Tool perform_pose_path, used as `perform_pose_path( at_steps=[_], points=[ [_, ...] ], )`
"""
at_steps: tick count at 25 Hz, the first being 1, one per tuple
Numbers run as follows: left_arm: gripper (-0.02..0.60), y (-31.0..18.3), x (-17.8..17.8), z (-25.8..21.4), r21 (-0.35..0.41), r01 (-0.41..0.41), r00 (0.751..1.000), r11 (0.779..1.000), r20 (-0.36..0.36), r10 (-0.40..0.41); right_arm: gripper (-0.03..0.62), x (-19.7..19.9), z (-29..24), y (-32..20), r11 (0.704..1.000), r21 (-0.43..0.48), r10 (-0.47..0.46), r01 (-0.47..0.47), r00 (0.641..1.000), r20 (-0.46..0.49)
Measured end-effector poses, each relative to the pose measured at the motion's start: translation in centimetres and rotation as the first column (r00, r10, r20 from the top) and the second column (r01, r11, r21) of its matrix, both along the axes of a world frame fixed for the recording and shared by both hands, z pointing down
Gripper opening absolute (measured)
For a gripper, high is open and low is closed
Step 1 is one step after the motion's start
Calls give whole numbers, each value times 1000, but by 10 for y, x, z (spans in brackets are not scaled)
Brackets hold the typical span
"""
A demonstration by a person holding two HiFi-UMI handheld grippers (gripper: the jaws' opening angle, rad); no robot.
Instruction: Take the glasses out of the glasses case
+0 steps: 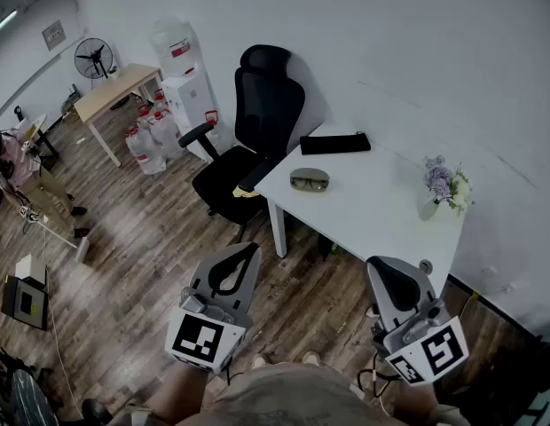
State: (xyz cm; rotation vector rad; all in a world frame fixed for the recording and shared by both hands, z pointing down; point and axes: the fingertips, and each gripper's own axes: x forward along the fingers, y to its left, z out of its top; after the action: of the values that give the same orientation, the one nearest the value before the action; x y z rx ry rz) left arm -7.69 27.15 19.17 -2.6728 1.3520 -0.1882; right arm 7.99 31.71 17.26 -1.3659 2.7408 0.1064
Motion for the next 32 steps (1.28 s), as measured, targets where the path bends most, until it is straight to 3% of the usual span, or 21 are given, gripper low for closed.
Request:
perform_pose_path(
  at_steps=[14, 21, 24, 32],
  points=[
    [15, 12, 47, 10, -2, 75, 997, 997, 16, -75, 32, 46, 25, -3, 996, -30, -84, 84, 996, -5],
    [15, 4, 47, 9, -3, 109, 994, 994, 5, -109, 36, 61, 20, -15, 998, -1, -57, 57, 998, 31],
    [15, -6, 46, 11, 31, 107, 994, 994, 28, -108, 187, 69, 20, -27, 1000, 3, -26, 26, 999, 46],
    [15, -50, 43, 28, 9, 98, 995, 995, 10, -98, 190, 68, 46, -69, 999, -40, -1, 1, 1000, 11]
  ],
)
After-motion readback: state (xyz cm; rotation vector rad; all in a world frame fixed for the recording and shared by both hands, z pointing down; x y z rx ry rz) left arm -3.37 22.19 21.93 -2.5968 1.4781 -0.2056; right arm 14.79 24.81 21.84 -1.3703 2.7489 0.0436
